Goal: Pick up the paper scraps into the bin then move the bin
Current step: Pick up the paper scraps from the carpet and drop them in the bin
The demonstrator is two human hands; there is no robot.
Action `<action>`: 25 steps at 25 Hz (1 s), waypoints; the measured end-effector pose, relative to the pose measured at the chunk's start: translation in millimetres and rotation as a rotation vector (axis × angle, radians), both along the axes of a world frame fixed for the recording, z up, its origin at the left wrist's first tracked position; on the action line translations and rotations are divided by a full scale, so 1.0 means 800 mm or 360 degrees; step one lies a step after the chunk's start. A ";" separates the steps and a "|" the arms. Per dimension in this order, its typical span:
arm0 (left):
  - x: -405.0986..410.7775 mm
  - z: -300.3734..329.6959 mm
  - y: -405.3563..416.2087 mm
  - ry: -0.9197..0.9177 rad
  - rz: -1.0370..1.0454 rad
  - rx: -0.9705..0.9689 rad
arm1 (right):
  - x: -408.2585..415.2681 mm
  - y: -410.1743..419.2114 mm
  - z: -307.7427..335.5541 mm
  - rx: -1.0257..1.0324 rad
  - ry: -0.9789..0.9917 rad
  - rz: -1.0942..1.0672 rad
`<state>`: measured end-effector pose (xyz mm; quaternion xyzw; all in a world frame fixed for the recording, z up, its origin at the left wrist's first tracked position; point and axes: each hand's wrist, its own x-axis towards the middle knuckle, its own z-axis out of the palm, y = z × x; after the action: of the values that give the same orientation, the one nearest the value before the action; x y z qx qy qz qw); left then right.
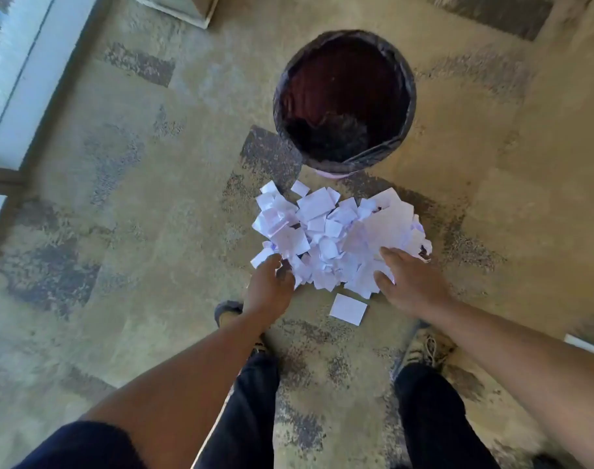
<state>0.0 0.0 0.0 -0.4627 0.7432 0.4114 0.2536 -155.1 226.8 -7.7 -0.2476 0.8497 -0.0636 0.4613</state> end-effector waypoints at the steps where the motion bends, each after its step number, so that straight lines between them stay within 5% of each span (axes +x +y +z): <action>1: 0.003 -0.021 0.001 -0.0061 0.0096 0.0086 | 0.004 0.006 -0.022 0.0104 -0.0170 -0.0071; 5: 0.016 -0.106 0.005 -0.0290 0.0268 0.0361 | 0.025 0.021 -0.101 0.0311 -0.0576 -0.0351; 11: -0.023 -0.200 0.036 -0.0240 0.0125 0.0733 | 0.015 -0.020 -0.193 0.0183 -0.0484 -0.0648; 16: -0.092 -0.248 0.070 -0.0011 -0.0235 0.0620 | -0.033 -0.050 -0.252 -0.0068 -0.0094 -0.0803; 20: -0.116 -0.270 0.090 -0.0019 -0.0446 0.0651 | -0.037 -0.041 -0.277 0.0043 -0.0367 -0.0555; 25: -0.098 -0.248 0.084 0.0192 -0.0168 0.0188 | -0.014 -0.013 -0.273 -0.0028 -0.0214 -0.0195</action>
<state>-78.5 67.4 -198.6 -0.3817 0.7549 0.4676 0.2565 -166.2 216.0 -225.9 -0.1944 0.8297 -0.1158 0.5102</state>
